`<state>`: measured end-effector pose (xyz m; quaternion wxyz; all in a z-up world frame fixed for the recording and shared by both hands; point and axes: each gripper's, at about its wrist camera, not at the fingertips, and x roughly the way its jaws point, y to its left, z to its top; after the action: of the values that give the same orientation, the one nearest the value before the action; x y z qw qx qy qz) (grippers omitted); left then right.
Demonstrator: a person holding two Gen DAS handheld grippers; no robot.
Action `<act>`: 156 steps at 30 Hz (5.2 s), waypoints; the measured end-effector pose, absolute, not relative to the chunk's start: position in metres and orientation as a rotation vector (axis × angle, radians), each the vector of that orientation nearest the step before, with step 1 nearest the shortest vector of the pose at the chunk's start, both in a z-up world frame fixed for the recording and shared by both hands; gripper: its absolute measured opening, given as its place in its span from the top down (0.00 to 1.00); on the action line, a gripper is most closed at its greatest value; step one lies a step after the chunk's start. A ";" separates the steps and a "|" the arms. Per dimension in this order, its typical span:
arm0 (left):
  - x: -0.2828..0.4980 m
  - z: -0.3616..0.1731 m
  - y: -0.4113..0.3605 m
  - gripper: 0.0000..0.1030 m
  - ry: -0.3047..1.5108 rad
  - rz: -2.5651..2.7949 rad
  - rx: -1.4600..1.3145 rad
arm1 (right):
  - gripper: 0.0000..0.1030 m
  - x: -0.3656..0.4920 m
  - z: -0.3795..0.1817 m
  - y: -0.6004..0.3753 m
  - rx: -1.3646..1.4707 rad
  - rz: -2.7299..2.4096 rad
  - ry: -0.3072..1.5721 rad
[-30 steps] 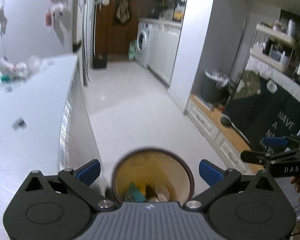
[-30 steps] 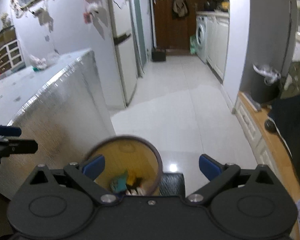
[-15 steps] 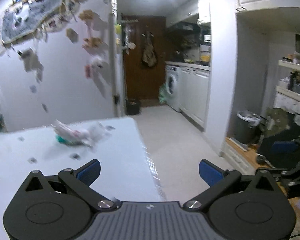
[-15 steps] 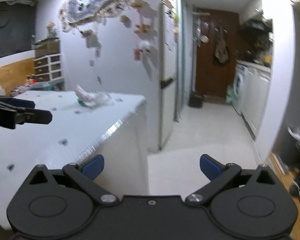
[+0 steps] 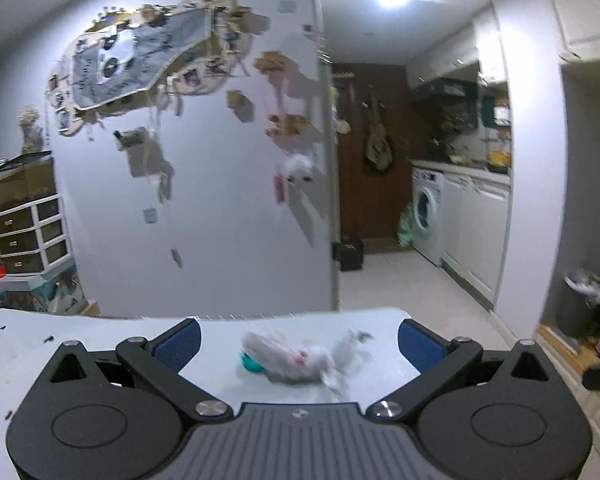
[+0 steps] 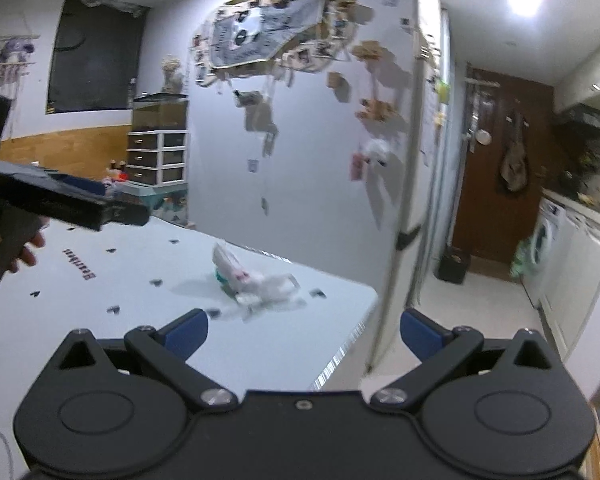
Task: Collect trash
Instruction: 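Move the right tool to the white plastic bag while the left reaches the teal cap, then grasp the white plastic bag with the right tool while the left grasps the teal cap, then carry the white bag with the right tool while the left carries the teal cap to the bin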
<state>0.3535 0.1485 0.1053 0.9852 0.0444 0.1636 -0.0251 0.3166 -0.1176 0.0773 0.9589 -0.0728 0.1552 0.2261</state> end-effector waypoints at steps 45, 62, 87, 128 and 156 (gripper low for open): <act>0.600 -0.031 0.256 0.21 0.574 -0.171 -0.169 | 0.41 0.608 -0.041 0.093 -0.468 0.621 0.658; 0.613 -0.058 0.226 0.34 0.649 -0.167 -0.005 | 0.18 0.585 -0.016 0.018 0.030 0.512 0.802; 0.607 -0.057 0.213 0.51 0.663 -0.164 0.074 | 0.49 0.575 -0.028 0.028 -0.115 0.610 0.793; 0.419 -0.024 0.073 0.51 0.605 -0.143 0.040 | 0.49 0.423 0.003 -0.123 -0.052 0.270 0.603; 0.322 -0.039 -0.120 0.51 0.630 -0.297 0.066 | 0.49 0.300 -0.035 -0.288 0.000 0.104 0.619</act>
<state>0.3217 -0.1202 -0.0389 0.9395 0.0323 0.3084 -0.1456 0.2999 -0.2881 -0.0353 0.9511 0.0002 0.3045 0.0510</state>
